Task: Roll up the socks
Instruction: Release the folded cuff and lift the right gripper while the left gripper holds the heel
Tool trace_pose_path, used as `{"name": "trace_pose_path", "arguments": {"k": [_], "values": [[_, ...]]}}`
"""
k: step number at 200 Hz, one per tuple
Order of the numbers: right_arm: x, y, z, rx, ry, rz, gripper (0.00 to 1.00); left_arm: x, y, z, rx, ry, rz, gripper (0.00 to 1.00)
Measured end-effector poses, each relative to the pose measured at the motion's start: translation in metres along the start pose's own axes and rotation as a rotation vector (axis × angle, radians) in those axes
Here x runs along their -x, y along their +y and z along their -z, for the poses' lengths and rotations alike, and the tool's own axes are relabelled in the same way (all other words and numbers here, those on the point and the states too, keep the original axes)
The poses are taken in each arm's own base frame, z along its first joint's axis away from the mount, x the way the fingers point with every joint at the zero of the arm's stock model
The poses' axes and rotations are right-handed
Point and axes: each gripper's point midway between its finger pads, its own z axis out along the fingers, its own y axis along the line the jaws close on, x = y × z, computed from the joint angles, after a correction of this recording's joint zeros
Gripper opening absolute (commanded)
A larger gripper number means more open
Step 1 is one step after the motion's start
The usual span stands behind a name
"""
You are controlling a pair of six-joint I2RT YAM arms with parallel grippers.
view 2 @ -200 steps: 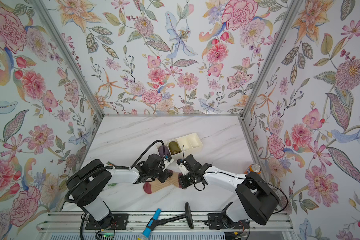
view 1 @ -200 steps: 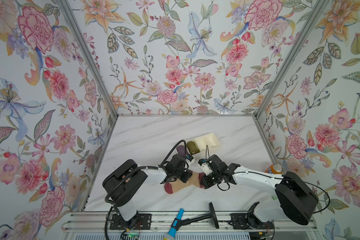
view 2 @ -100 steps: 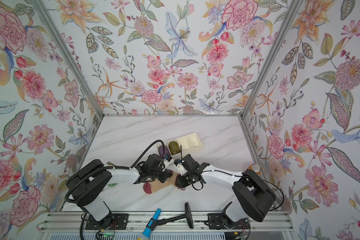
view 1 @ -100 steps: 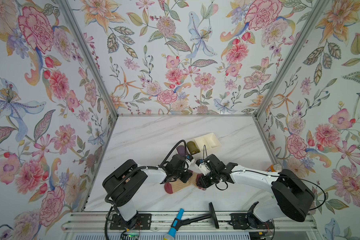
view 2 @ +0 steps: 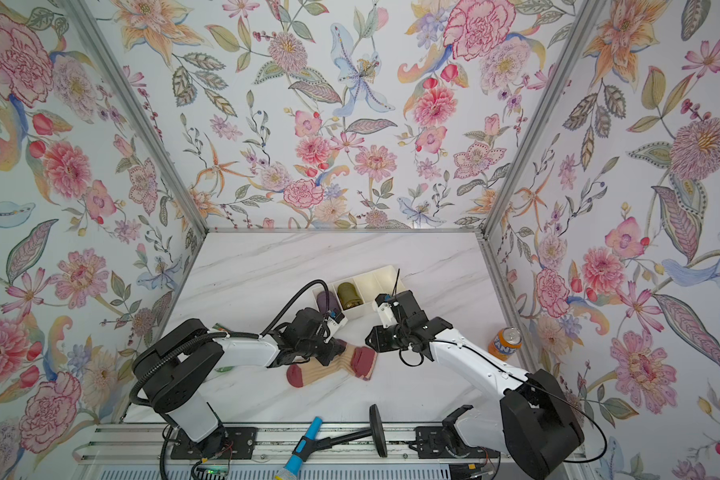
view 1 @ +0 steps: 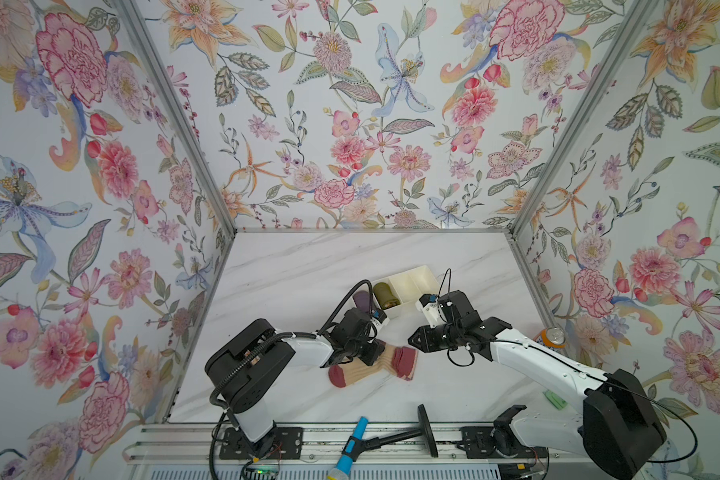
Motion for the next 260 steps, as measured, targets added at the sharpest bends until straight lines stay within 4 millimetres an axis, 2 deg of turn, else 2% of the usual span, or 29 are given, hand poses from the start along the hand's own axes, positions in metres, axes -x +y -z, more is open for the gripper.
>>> {"name": "trace_pose_path", "arguments": {"k": [30, 52, 76, 94, 120, 148, 187, 260], "values": [[-0.021, -0.018, -0.014, -0.055, 0.097, -0.079, 0.23, 0.001, -0.002, 0.006, 0.002, 0.005, -0.003, 0.00], [-0.033, -0.028, -0.017, -0.073, 0.116, -0.131, 0.23, 0.015, -0.009, 0.021, 0.000, -0.036, -0.020, 0.00], [-0.034, -0.033, -0.011, -0.074, 0.091, -0.168, 0.23, 0.038, -0.023, 0.042, -0.010, -0.116, -0.067, 0.00], [-0.030, -0.034, -0.007, -0.069, 0.062, -0.185, 0.24, 0.046, -0.035, 0.048, -0.023, -0.144, -0.109, 0.00], [-0.034, -0.037, -0.008, -0.059, 0.065, -0.216, 0.28, 0.042, -0.063, 0.041, -0.073, -0.122, -0.182, 0.00], [-0.048, -0.036, -0.012, -0.030, 0.097, -0.255, 0.30, 0.035, -0.079, 0.029, -0.103, -0.079, -0.225, 0.00], [-0.056, -0.032, -0.012, 0.009, 0.096, -0.291, 0.32, 0.023, -0.078, 0.012, -0.114, -0.015, -0.236, 0.00], [-0.063, -0.031, -0.017, 0.050, 0.089, -0.341, 0.32, 0.019, -0.078, -0.003, -0.129, 0.036, -0.252, 0.00]]}}
